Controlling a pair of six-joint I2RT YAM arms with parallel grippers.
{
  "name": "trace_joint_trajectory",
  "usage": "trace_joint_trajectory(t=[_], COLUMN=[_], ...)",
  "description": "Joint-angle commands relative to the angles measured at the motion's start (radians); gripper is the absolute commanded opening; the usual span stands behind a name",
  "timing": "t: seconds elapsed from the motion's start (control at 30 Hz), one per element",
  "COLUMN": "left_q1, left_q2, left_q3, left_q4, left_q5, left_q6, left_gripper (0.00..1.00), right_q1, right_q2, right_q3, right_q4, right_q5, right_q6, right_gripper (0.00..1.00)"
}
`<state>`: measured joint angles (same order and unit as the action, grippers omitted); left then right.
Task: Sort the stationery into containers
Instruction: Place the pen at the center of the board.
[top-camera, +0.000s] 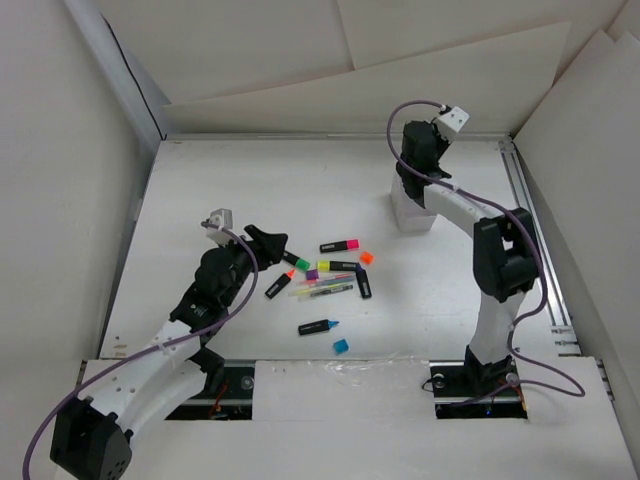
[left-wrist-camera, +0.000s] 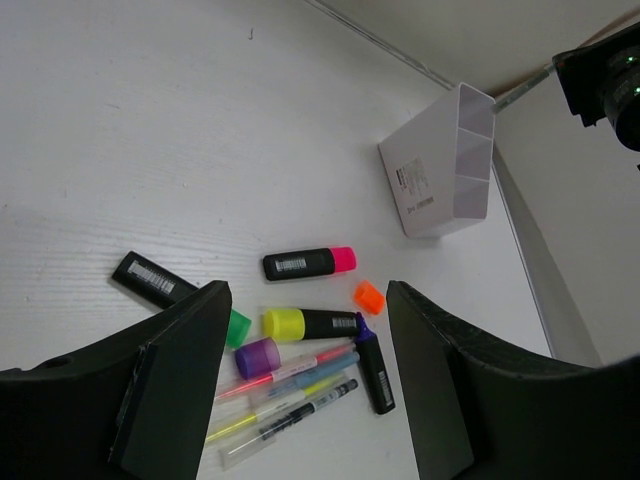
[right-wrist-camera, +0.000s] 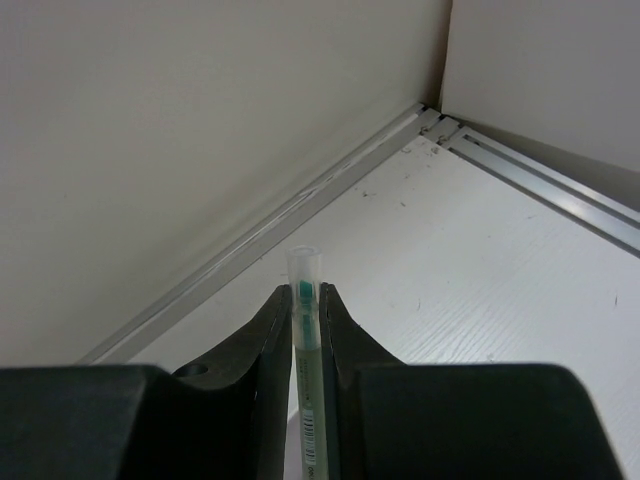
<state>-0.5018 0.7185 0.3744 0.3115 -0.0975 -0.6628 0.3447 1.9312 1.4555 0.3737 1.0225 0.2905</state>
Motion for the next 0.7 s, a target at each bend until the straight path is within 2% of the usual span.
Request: trace_joint_trajectory(t=[0.0,0.67], left_q1=[0.005,0.005], left_q2=[0.004,0.033], left_q3=[0.003,0.012], left_q4=[0.064,0.074], left_q5=[0.025,0.035], left_q6=[0.011,0.011], left_gripper=[0.60,0.60], right_q1=[0.000,0.022], right_q2=[0.004,0.089], right_q3=[0.060,0.048], right_q4=[0.103,0.114], right_q5=[0.030,0.079], right_q6=[-0.042,-0.051], right_gripper=[0.00,0.00])
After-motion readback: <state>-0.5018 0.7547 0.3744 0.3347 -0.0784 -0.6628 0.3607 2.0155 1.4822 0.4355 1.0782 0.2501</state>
